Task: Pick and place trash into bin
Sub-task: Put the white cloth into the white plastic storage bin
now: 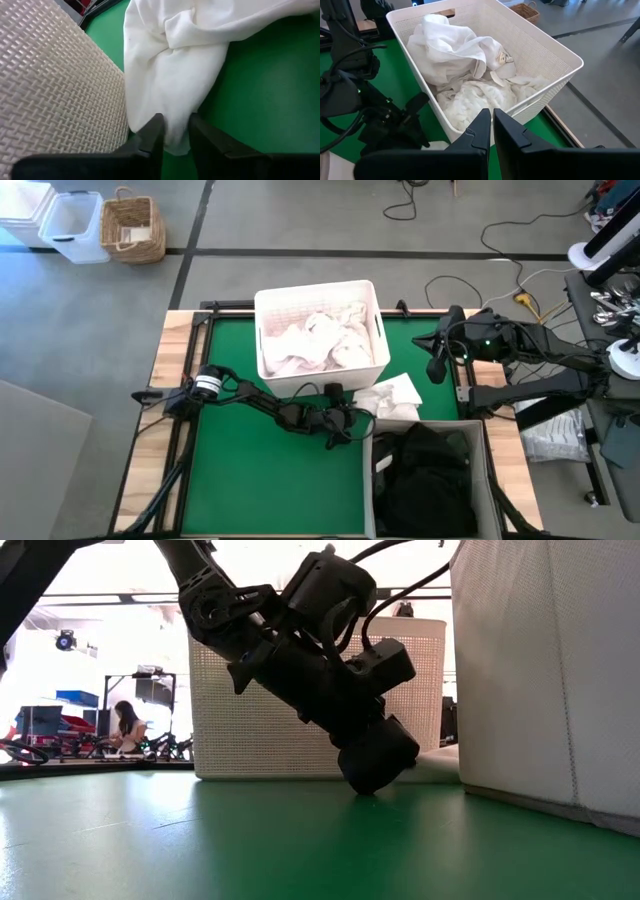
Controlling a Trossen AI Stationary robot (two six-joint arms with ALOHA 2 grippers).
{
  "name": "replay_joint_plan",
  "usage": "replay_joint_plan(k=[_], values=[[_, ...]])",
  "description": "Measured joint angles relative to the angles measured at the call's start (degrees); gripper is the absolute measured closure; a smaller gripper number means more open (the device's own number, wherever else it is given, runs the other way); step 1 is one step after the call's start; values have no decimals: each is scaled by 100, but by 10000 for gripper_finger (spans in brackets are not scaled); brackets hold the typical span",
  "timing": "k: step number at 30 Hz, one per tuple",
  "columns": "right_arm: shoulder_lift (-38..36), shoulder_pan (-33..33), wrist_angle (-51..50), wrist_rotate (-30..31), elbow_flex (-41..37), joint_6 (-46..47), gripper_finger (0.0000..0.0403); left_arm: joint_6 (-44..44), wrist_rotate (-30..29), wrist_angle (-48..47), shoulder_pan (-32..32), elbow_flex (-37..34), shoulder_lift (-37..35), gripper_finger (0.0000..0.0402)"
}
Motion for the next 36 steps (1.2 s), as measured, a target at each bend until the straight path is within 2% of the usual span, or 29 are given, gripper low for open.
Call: replay_joint_plan(k=[4,6,17,22,27,30,36], values=[[-2,0,7,0,0,0,390,-1,4,-2,0,0,0,386],[0,0,9,0,0,0,390,-1,21,-2,2,0,0,396],[-9,0,11,-2,0,46,390,228,32,-48,-67,82,-101,401],[-11,0,11,-2,1,98,390,256,-241,-145,-154,105,-254,401],[-11,0,9,-2,0,164,390,296,-801,-575,-258,69,-476,401],[-11,0,10,-2,2,201,390,336,-831,-680,-337,59,-603,401],[-11,0,12,-2,2,271,390,188,-707,-1619,-514,56,-1041,401]])
